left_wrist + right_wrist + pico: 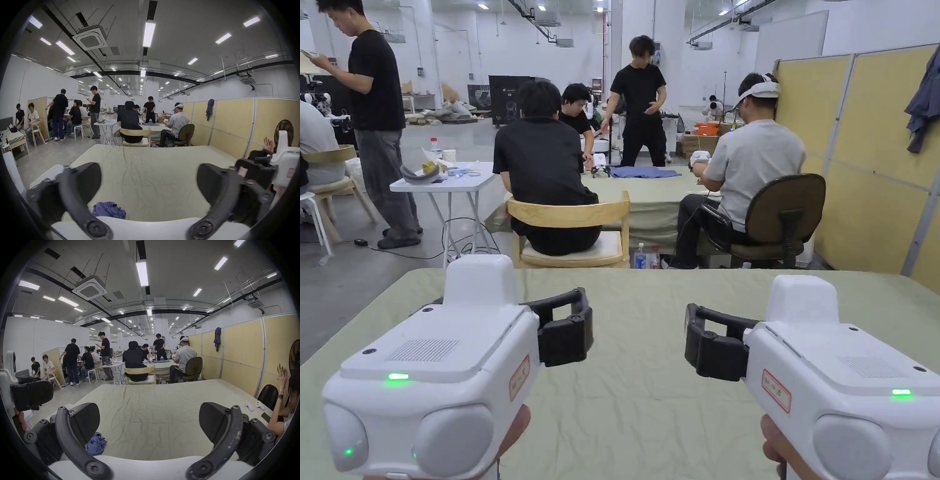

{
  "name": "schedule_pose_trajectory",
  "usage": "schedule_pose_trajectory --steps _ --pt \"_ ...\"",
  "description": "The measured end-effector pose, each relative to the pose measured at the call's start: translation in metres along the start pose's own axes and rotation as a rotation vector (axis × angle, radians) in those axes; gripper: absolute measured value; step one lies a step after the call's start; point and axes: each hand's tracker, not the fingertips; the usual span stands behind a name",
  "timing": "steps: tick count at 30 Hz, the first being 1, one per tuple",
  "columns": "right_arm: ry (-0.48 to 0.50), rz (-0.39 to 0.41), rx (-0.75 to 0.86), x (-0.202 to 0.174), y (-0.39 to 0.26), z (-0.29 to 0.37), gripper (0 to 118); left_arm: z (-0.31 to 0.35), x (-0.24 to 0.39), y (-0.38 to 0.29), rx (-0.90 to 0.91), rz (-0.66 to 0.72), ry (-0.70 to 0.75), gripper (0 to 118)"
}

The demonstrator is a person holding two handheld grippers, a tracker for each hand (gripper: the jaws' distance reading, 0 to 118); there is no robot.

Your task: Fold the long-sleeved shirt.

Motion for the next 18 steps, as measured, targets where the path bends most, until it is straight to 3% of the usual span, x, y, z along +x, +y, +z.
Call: schedule_pose_trajectory --steps 1,2,3,7,10,18 --pt "0.015 -0.006 0.014 0.000 -0.001 0.002 88 0.001 0.001 0.000 0.014 -0.015 -0.020 80" --pt "0.000 0.000 0.019 -0.002 -0.003 0.002 49 -0.001 0.002 -0.001 0.004 -0.027 -0.017 29" --pt "-0.049 0.017 0.020 -0.004 -0.005 0.000 4 -0.004 0.002 -0.005 0.003 -0.028 0.005 2" --pt "-0.065 0.006 0.034 -0.005 -0.012 -0.009 4 -0.011 -0.005 -0.017 -0.027 0.009 -0.027 0" --pt "-0.046 -0.006 0.012 -0.029 -0.020 -0.036 4 -0.009 -0.031 -0.020 -0.041 0.019 0.043 0" --pt "0.484 0.065 -0.108 -0.196 -0.039 -0.082 4 0.045 -0.163 -0.037 -0.115 0.050 0.456 0"
